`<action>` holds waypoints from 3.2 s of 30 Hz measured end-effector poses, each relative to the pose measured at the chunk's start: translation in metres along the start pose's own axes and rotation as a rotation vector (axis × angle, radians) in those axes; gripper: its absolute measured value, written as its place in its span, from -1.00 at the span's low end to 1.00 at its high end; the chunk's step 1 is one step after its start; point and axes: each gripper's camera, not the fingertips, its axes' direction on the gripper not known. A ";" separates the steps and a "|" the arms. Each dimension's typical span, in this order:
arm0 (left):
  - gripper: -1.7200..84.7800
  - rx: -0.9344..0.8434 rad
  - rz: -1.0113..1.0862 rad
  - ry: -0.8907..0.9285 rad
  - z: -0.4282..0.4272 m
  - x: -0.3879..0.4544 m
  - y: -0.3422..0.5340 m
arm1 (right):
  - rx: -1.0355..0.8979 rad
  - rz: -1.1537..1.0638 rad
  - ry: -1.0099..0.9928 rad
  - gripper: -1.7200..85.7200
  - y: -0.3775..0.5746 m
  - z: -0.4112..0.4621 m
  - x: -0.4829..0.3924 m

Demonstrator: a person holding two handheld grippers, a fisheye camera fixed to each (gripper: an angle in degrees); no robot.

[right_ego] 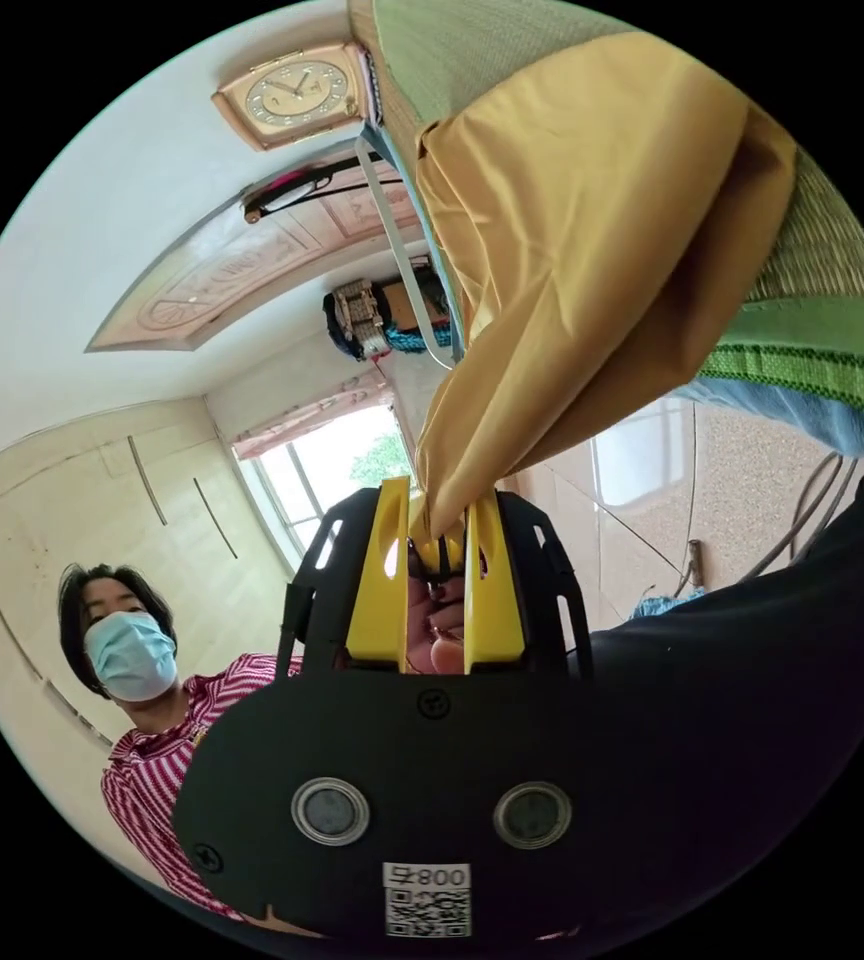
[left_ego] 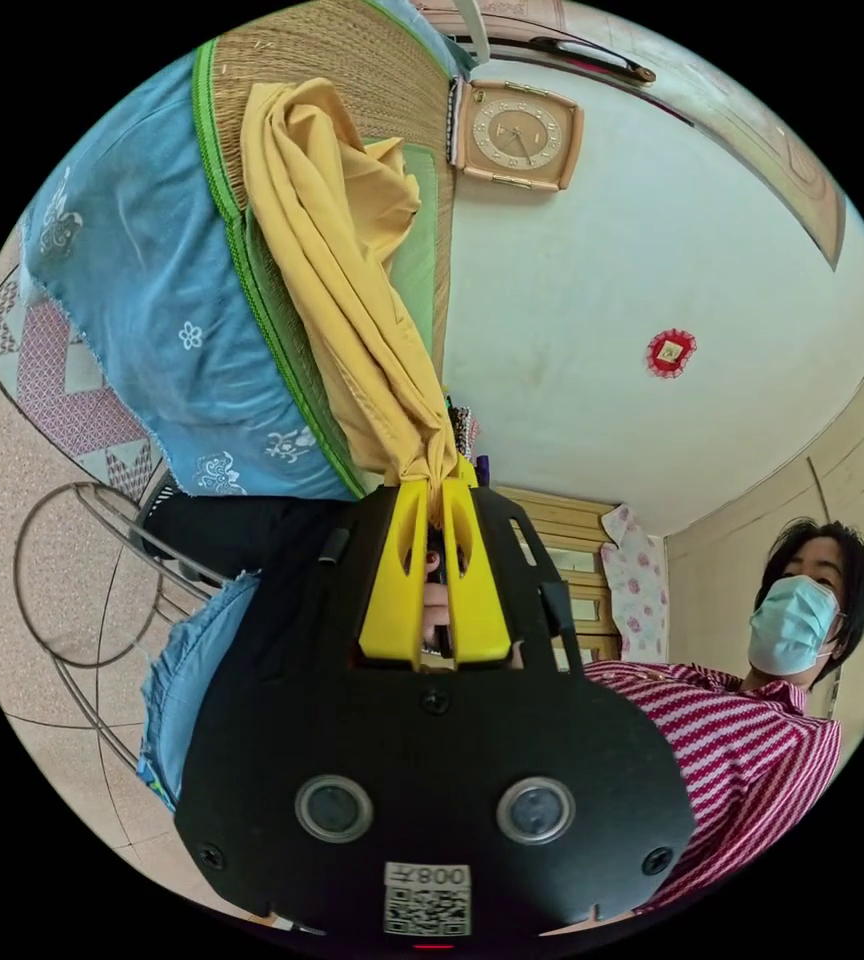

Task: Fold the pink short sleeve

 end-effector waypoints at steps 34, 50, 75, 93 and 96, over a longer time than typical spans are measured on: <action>-0.87 0.198 -0.085 -0.190 -0.091 0.291 0.182 | -0.097 -0.101 0.053 -0.95 0.057 -0.065 0.284; -0.90 -0.149 0.369 -0.091 0.030 0.668 0.266 | 0.150 -0.434 -0.131 -0.95 0.181 -0.209 0.402; -0.90 -0.990 0.516 -0.285 0.652 0.992 0.493 | 1.187 -0.394 0.087 -0.95 0.471 -0.698 0.786; -0.89 -0.960 0.477 -0.297 0.646 1.154 0.589 | 1.165 -0.287 0.169 -0.95 0.425 -0.621 0.993; -0.90 -0.906 0.530 -0.330 0.635 1.191 0.602 | 1.198 -0.290 0.137 -0.95 0.431 -0.606 1.014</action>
